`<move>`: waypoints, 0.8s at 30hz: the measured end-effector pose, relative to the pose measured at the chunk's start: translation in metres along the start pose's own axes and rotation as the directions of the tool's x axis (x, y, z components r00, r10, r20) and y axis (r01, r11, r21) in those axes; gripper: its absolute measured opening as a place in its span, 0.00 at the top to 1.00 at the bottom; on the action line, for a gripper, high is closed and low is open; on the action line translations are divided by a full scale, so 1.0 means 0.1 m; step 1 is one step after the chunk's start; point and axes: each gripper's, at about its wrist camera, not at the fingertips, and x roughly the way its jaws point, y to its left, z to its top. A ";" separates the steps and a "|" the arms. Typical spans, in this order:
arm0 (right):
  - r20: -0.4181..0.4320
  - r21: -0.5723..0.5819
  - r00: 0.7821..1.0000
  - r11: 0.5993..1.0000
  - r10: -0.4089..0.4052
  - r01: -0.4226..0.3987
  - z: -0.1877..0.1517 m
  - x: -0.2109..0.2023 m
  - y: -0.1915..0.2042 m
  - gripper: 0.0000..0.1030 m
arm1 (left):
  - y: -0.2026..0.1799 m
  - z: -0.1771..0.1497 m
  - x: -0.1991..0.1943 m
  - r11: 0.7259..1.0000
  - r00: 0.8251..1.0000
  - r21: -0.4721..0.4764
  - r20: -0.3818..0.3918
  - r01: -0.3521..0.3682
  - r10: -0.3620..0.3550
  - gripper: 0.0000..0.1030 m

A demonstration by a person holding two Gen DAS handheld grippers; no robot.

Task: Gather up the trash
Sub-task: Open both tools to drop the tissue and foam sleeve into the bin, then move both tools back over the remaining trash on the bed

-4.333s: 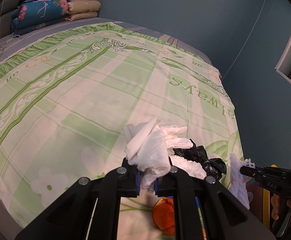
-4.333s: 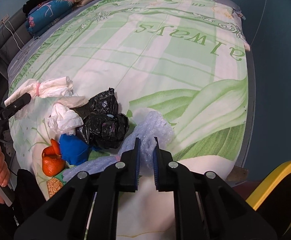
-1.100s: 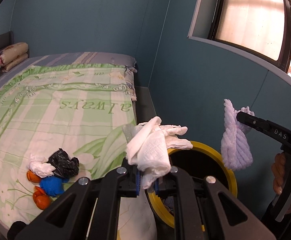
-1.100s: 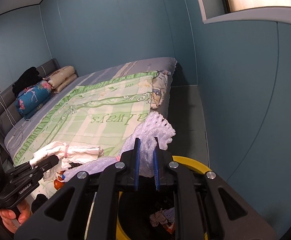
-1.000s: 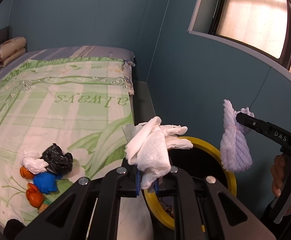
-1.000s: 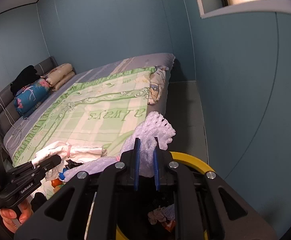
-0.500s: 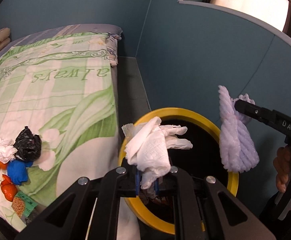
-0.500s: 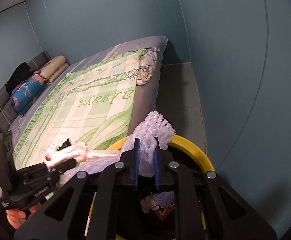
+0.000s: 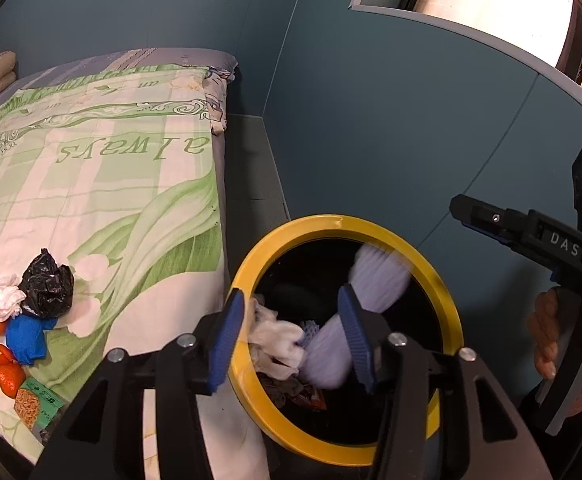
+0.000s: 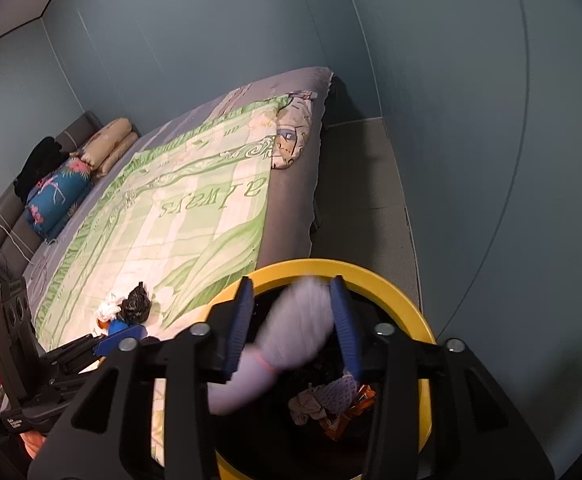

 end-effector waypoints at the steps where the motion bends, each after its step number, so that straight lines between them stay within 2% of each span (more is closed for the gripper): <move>1: 0.006 0.003 1.000 1.000 0.005 -0.005 -0.01 -0.02 0.00 0.57 | 0.01 0.00 -0.02 1.000 1.000 0.000 0.003 -0.004 0.004 0.50; 8: 0.042 0.008 0.997 0.998 0.059 -0.060 0.00 -0.07 0.01 0.47 | 0.09 0.02 -0.21 0.999 0.998 0.006 0.046 -0.051 0.050 0.36; 13: 0.059 0.019 0.989 0.991 0.134 -0.136 0.05 -0.09 0.03 0.39 | 0.25 0.05 -0.44 0.996 0.992 -0.011 0.089 -0.094 0.094 0.28; 21: 0.067 0.011 0.977 0.979 0.205 -0.206 0.08 -0.14 0.24 0.22 | 0.61 0.08 -0.89 0.980 0.967 -0.059 0.159 -0.191 0.198 0.20; 24: 0.076 -0.019 0.974 0.977 0.214 -0.213 0.10 -0.17 0.38 0.20 | 0.77 0.06 -1.02 0.970 0.956 -0.083 0.169 -0.228 0.240 0.19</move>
